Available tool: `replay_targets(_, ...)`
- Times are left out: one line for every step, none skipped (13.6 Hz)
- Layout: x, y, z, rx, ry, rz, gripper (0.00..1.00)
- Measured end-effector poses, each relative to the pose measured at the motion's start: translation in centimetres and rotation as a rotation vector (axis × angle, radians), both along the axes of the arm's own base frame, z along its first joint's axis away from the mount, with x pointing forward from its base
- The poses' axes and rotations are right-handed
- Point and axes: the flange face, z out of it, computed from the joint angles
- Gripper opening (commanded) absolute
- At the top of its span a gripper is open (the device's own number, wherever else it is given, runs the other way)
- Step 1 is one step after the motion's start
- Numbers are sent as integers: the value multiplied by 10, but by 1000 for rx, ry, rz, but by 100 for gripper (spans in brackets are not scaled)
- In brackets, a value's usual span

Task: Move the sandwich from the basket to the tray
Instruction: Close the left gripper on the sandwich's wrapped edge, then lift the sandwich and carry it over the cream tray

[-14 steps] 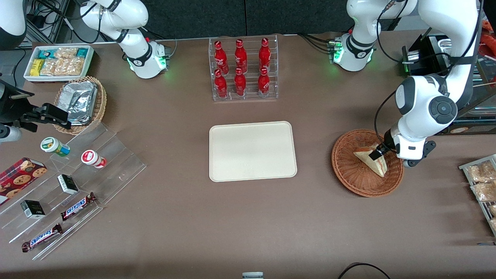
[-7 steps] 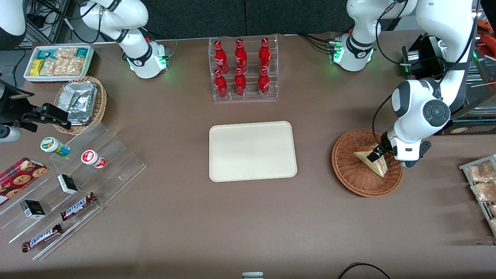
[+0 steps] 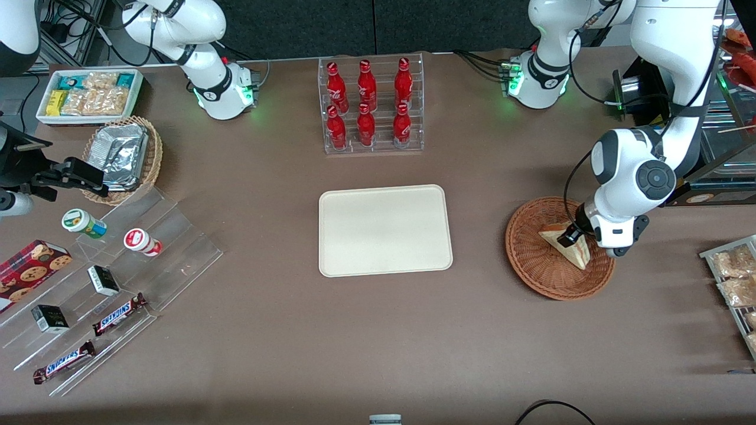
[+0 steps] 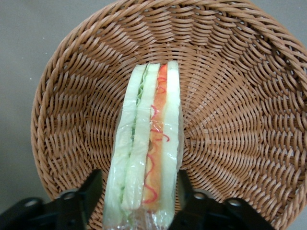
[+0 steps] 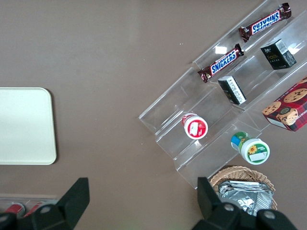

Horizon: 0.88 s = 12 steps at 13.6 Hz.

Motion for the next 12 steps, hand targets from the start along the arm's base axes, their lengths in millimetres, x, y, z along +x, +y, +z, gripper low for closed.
replay_targets(0, 0, 0, 0, 0, 6, 0)
replay_targets(0, -1, 0, 0, 0, 7, 0)
replay_targets(0, -1, 0, 0, 0, 7, 0)
replay_targets(0, -2, 1, 0, -2, 6, 0)
replay_targets(1, -3, 4, 0, -4, 3, 0)
replay_targets(3, -8, 9, 2, 0, -8, 0)
replay_targets(6, -18, 18, 9, 13, -34, 0)
replay_targets(11, -32, 31, 25, 32, -73, 0)
replay_targets(17, -49, 47, 42, 51, -114, 0)
replay_targets(22, -68, 65, 54, 66, -158, 0)
replay_targets(26, -89, 85, 59, 77, -207, 0)
replay_targets(27, -111, 102, 61, 77, -256, 0)
